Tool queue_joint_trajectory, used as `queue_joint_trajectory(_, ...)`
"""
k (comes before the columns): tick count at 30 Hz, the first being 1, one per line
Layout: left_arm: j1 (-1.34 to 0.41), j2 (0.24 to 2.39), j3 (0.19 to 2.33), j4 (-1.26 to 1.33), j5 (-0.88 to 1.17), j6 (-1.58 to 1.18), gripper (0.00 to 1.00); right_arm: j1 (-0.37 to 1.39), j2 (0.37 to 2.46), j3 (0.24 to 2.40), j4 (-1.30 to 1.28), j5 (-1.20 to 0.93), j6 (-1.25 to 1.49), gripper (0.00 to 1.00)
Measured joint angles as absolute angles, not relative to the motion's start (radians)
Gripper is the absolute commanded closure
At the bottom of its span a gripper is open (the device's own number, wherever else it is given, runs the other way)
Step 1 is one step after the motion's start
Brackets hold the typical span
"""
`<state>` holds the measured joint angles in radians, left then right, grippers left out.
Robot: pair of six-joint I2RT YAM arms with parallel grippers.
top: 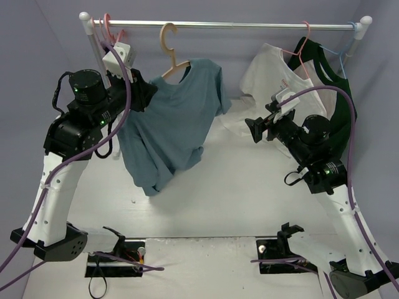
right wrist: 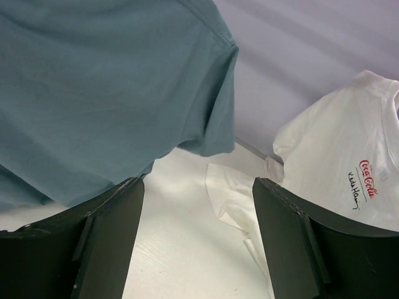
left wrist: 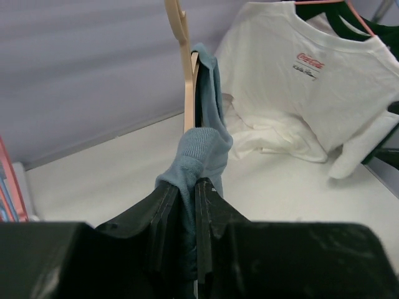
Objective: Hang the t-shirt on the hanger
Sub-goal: Place the hanger at the clothesline.
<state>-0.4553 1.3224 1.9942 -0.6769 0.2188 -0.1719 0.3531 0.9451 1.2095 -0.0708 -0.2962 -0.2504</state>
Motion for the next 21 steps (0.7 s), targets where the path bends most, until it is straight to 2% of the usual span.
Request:
queue_joint_trajectory(7, -0.455, 1.366, 1.938, -0.557, 0.128, -0.186, 1.00, 0.353, 0.947, 1.208, -0.070, -0.303, -0.250, 0.29)
queue_joint_trajectory(21, -0.458, 1.592, 2.066, -0.453, 0.028, -0.170, 1.00, 0.353, 0.953, 1.169, -0.064, -0.334, -0.234, 0.29)
